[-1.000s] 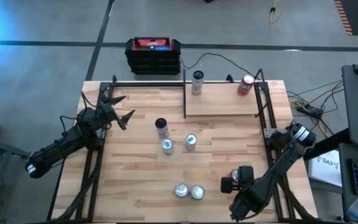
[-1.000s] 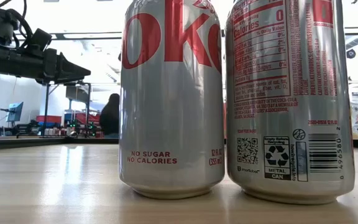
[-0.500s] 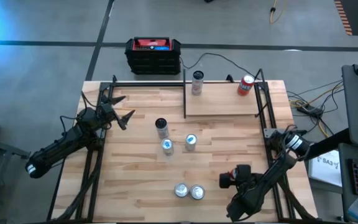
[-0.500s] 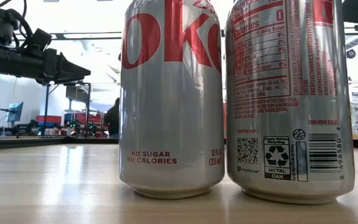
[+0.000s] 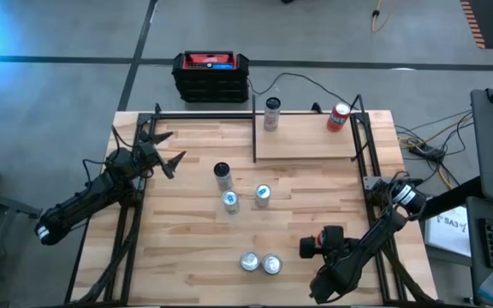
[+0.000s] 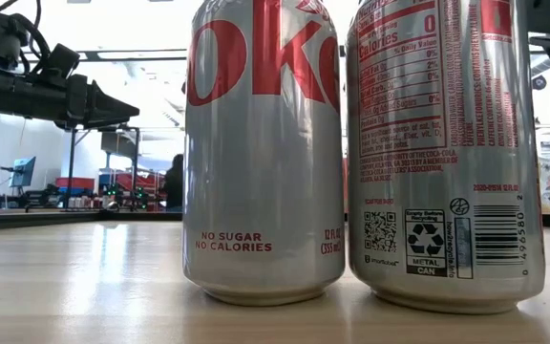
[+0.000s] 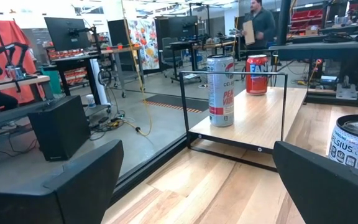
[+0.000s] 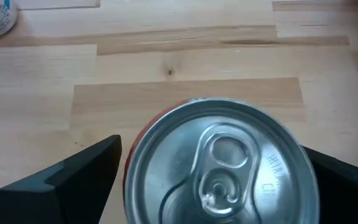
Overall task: Place canned beverage on shelf
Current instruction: Put the red soda can on the shelf aligned with the other red soda can
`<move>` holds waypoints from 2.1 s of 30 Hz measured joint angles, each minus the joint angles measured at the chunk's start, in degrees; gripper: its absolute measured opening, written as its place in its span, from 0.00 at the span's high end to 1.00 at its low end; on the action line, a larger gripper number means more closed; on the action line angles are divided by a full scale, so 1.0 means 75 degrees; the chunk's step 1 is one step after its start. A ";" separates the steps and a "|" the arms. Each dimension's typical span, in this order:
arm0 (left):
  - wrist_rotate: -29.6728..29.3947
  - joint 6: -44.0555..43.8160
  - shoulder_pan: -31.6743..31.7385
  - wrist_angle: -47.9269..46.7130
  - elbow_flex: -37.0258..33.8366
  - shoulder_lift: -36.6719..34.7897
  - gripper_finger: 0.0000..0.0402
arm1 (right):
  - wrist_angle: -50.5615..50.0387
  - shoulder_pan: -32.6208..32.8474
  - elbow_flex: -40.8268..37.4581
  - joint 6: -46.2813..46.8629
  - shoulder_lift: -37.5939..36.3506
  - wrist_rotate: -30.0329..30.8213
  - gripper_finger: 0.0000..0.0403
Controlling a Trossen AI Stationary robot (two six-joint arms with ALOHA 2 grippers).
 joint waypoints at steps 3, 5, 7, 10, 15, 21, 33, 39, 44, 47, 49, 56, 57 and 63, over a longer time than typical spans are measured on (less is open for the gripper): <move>0.0000 -0.0002 -0.0003 0.0000 0.0000 0.0002 0.01 | -0.0005 -0.0001 0.0022 0.0000 -0.0001 0.0002 0.06; -0.0001 -0.0003 0.0000 0.0000 0.0000 0.0002 0.01 | -0.0011 -0.0027 0.0022 0.0000 -0.0004 0.0007 0.07; -0.0003 0.0000 0.0000 0.0000 0.0000 0.0000 0.01 | -0.0031 -0.0040 0.0022 0.0000 -0.0004 0.0030 0.10; -0.0003 0.0000 0.0000 0.0000 0.0000 0.0000 0.01 | -0.0061 -0.0052 0.0022 -0.0002 -0.0004 0.0190 0.21; -0.0002 0.0000 -0.0002 0.0001 0.0000 0.0000 0.01 | -0.0090 -0.0052 0.0022 -0.0001 -0.0009 0.0205 0.29; 0.0000 -0.0001 0.0000 0.0000 0.0001 0.0000 0.01 | -0.0307 -0.0097 0.0022 -0.0003 -0.0009 0.0195 0.29; -0.0003 -0.0003 0.0000 0.0000 0.0000 0.0000 0.01 | -0.0726 -0.0430 0.0161 -0.0071 -0.0183 0.0403 0.29; 0.0000 0.0000 0.0000 0.0000 0.0000 0.0000 0.01 | -0.0719 -0.0799 0.0140 -0.0512 -0.0523 0.0391 0.29; -0.0002 -0.0001 0.0000 0.0001 0.0000 0.0000 0.01 | -0.0741 -0.1353 -0.0042 -0.1037 -0.0940 0.0611 0.29; 0.0000 -0.0003 0.0000 0.0000 0.0000 0.0000 0.01 | -0.0744 -0.1817 -0.0141 -0.1362 -0.1174 0.0848 0.29; 0.0000 0.0000 -0.0003 0.0000 0.0000 0.0003 0.01 | -0.0740 -0.2226 -0.0197 -0.1551 -0.1290 0.0993 0.26; 0.0000 -0.0002 -0.0003 0.0001 0.0000 0.0001 0.01 | -0.0726 -0.3990 -0.0264 -0.2402 -0.1414 0.1212 0.28; 0.0000 0.0000 -0.0002 0.0001 0.0000 0.0002 0.01 | -0.0714 -0.4217 -0.0261 -0.2496 -0.1414 0.1246 0.29; 0.0000 -0.0001 -0.0002 0.0000 0.0000 0.0002 0.01 | -0.0573 -0.5420 -0.0255 -0.2702 -0.1414 0.1627 0.29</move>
